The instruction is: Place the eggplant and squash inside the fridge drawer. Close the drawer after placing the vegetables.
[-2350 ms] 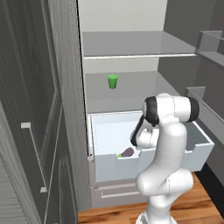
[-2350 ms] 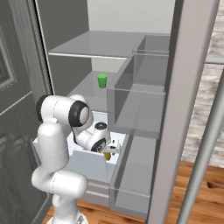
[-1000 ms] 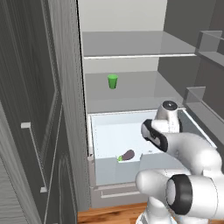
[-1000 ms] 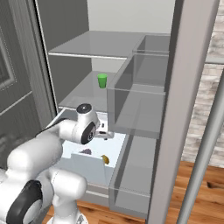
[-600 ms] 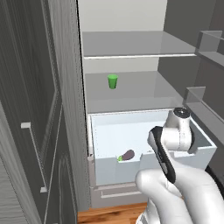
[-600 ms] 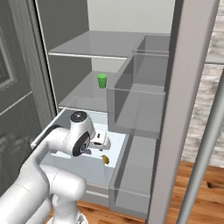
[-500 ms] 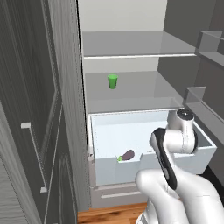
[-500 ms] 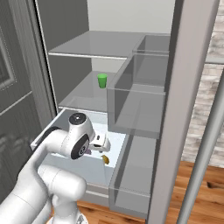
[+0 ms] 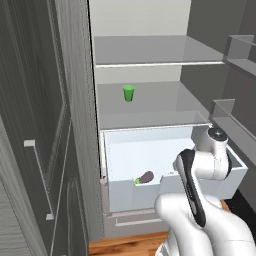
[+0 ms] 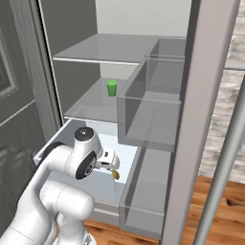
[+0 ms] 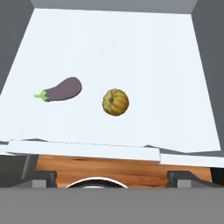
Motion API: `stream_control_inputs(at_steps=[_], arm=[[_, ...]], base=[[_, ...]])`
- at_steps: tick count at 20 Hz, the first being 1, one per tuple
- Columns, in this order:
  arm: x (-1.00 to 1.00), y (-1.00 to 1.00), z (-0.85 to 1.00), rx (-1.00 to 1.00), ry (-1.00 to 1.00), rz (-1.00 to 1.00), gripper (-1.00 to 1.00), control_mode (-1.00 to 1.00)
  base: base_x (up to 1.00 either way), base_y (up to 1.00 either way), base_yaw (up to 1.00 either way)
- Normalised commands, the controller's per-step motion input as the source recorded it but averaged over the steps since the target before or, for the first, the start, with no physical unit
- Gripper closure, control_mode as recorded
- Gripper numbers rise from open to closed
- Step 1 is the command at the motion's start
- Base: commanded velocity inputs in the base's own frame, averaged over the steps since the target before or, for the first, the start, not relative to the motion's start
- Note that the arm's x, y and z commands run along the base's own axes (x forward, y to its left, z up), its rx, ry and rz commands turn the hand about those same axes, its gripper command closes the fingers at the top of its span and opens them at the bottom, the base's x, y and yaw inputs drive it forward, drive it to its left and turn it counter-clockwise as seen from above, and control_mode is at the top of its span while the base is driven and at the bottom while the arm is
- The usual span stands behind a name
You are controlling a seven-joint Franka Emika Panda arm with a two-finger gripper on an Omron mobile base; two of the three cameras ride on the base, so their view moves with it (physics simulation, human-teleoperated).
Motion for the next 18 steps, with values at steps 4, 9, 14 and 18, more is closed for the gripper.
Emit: stream_control_inputs(at_steps=[4, 9, 14, 18], arm=[[-0.02, 0.30, -0.16, 0.00, 0.16, 0.00, -1.00, -1.00], [0.00, 0.31, -0.53, -0.02, 0.24, 0.00, -1.00, -1.00], [0.02, 0.13, -0.65, 0.00, 0.12, 0.00, -1.00, -1.00], [0.13, 0.00, -0.76, 0.00, 0.00, 0.01, -1.00, -1.00]], base=[[0.00, 0.00, 0.00], [0.00, 0.00, 0.00], [0.00, 0.00, 0.00], [0.00, 0.00, 0.00]])
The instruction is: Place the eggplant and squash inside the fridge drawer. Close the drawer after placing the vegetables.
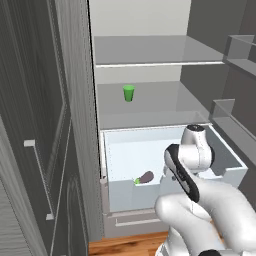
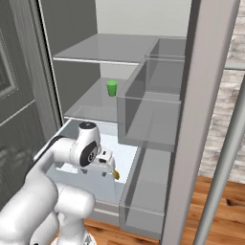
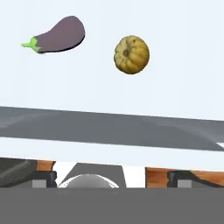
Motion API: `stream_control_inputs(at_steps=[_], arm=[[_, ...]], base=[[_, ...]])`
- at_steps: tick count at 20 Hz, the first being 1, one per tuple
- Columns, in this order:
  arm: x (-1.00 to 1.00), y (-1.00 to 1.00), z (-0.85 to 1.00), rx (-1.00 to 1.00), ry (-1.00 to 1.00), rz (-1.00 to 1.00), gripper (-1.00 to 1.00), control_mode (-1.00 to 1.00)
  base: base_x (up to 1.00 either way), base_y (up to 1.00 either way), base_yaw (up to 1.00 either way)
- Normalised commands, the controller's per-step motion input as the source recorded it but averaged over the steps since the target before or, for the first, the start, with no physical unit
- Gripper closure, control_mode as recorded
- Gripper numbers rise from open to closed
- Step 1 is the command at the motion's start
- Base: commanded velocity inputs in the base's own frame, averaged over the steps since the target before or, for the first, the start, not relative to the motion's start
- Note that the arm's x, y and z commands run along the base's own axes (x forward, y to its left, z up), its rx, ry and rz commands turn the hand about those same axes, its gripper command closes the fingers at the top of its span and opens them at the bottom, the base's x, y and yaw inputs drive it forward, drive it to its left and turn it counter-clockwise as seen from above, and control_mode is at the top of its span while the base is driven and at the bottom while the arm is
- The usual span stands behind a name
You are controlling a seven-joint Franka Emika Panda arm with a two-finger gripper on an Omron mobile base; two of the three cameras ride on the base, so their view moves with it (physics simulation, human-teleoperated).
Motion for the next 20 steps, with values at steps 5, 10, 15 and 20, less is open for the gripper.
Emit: stream_control_inputs(at_steps=[5, 10, 15, 20], arm=[[0.18, 0.00, -0.84, 0.01, -0.01, 0.02, -1.00, -1.00], [0.09, 0.00, -0.84, 0.03, -0.02, 0.02, -1.00, -1.00], [0.03, 0.00, -0.83, 0.05, -0.04, 0.02, -1.00, -1.00], [0.11, -0.01, -0.69, 0.07, -0.06, 0.02, -1.00, -1.00]], base=[[0.00, 0.00, 0.00], [0.00, 0.00, 0.00], [0.00, 0.00, 0.00], [0.00, 0.00, 0.00]])
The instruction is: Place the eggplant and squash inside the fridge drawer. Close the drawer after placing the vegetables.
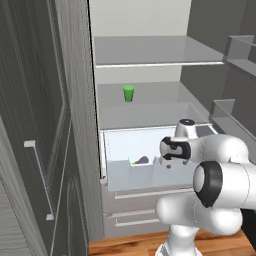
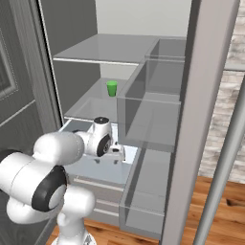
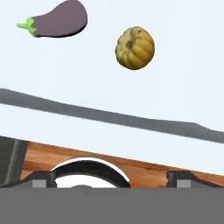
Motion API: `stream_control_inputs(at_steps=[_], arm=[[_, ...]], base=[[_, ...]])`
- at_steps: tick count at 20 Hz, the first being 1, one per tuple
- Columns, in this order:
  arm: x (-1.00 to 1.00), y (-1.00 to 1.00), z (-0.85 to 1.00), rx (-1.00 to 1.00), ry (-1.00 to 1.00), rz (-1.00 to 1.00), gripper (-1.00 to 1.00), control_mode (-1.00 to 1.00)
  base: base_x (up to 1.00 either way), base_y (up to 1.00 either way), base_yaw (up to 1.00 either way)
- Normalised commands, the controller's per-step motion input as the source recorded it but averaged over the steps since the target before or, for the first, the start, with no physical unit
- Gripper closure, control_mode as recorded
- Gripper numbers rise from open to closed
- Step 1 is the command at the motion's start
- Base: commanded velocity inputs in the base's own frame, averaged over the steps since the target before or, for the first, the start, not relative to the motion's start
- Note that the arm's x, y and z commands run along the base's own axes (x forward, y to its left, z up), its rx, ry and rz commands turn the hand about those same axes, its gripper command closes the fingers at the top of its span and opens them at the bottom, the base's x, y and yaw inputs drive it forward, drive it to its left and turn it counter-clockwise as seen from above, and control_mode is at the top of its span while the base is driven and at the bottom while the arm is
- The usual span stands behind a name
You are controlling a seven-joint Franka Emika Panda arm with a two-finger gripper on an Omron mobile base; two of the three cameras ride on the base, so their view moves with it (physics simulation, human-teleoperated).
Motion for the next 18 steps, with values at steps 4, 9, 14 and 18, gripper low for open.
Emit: stream_control_inputs(at_steps=[4, 9, 14, 18], arm=[[0.20, 0.00, -0.47, 0.11, -0.18, 0.05, -1.00, -1.00], [0.32, 0.00, -0.35, 0.13, -0.23, 0.05, -1.00, -1.00], [0.49, 0.00, -0.18, 0.15, -0.20, 0.02, -1.00, -1.00], [0.71, 0.01, 0.00, 0.13, -0.05, 0.00, -1.00, -1.00]], base=[[0.00, 0.00, 0.00], [0.00, 0.00, 0.00], [0.00, 0.00, 0.00], [0.00, 0.00, 0.00]])
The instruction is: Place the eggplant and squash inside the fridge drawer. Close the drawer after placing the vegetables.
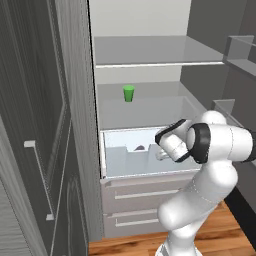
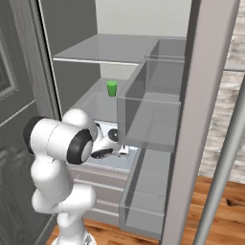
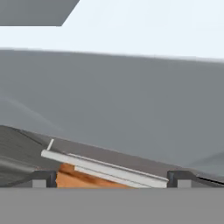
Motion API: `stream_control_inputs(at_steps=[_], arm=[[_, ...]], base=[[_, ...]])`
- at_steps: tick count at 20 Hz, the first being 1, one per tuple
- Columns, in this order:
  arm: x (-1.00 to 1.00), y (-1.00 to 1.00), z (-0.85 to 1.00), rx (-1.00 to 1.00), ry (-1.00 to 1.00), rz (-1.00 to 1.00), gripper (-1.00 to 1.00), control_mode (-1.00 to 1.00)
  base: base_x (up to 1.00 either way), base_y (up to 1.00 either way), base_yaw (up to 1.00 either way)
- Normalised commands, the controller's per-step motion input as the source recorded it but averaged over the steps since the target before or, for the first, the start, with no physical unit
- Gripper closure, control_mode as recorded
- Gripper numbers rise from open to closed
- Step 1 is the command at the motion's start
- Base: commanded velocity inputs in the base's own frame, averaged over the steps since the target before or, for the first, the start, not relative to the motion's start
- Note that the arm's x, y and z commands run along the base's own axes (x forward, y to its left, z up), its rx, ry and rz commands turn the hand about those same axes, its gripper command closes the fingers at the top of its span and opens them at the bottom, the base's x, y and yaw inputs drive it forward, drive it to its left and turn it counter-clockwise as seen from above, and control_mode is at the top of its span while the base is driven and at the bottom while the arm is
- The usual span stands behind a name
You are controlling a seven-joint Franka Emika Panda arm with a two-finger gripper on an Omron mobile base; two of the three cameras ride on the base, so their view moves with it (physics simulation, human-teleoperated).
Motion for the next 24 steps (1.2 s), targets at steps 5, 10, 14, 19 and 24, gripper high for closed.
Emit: stream_control_inputs(at_steps=[5, 10, 14, 19, 24], arm=[[0.76, 0.05, 0.00, 0.07, 0.00, 0.00, -1.00, -1.00], [0.72, 0.00, 0.00, 0.05, 0.00, 0.00, -1.00, -1.00], [0.73, 0.00, 0.00, 0.05, 0.00, 0.00, -1.00, -1.00], [0.83, 0.00, 0.00, 0.05, 0.00, 0.00, -1.00, -1.00], [0.92, 0.00, 0.13, 0.04, 0.05, 0.00, -1.00, -1.00]], base=[[0.00, 0.00, 0.00], [0.00, 0.00, 0.00], [0.00, 0.00, 0.00], [0.00, 0.00, 0.00], [0.00, 0.00, 0.00]])
